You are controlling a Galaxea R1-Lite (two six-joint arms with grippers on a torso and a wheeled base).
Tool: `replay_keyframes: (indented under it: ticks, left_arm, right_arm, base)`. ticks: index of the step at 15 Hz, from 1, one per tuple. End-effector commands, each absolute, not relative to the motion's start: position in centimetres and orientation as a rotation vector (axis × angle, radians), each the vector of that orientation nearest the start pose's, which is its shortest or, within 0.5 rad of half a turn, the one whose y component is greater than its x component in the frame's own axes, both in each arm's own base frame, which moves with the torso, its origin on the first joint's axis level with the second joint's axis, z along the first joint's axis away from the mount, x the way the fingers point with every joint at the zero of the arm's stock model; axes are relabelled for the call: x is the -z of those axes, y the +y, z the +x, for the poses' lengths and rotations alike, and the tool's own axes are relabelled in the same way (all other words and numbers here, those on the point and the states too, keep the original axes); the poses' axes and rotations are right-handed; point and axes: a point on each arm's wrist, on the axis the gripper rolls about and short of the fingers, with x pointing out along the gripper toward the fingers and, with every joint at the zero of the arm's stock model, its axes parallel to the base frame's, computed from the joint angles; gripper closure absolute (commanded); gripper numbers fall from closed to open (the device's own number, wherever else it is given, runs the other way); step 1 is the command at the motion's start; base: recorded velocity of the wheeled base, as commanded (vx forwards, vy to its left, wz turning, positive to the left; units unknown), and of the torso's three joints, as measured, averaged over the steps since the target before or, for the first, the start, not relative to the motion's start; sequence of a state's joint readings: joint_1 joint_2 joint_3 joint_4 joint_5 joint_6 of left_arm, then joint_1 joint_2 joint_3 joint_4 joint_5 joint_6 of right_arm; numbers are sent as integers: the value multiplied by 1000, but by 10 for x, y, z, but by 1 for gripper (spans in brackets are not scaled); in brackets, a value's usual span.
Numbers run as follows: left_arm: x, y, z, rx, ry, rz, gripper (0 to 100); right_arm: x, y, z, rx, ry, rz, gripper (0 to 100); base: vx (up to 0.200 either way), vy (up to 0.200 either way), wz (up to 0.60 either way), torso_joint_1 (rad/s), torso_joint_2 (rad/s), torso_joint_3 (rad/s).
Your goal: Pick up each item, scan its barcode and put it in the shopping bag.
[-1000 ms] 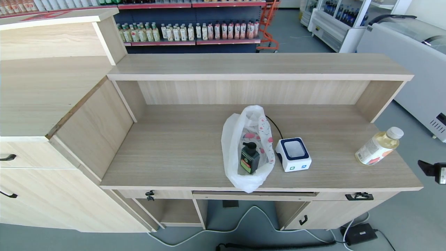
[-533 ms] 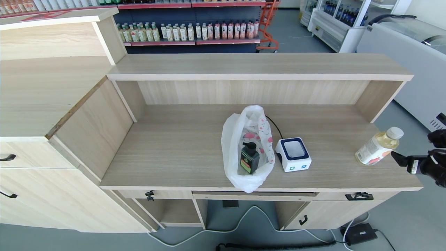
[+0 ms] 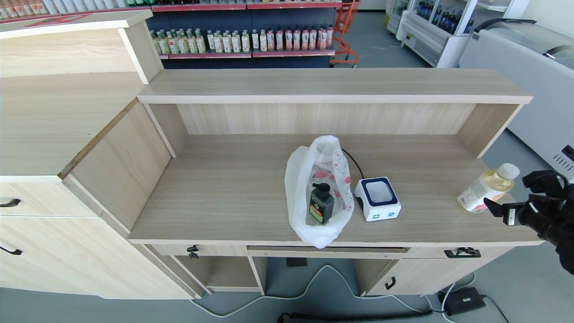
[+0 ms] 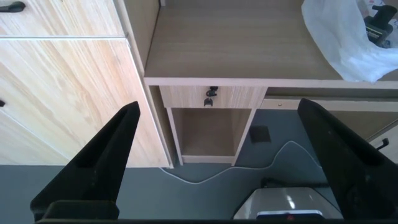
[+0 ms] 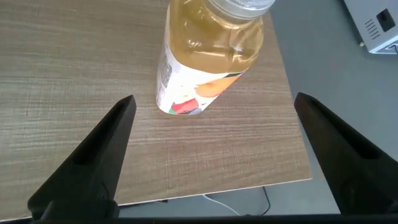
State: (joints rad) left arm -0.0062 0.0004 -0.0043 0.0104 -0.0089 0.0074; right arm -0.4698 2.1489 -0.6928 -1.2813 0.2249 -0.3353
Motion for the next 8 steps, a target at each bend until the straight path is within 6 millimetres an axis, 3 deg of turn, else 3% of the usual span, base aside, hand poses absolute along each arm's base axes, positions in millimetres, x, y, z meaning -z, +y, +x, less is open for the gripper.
replay_keyframes:
  ticks: [1,8]
  left_arm:
    - [-76,0,-23,15,6,8,0]
    - [-76,0,-23,15,6,8,0]
  right_arm:
    - [-61,-159,325,223,208,-279,0]
    - [-57,-161,341,242,172,-190,0]
  base:
    - [0,0,0,0,0,0]
    - [0,0,0,0,0,0]
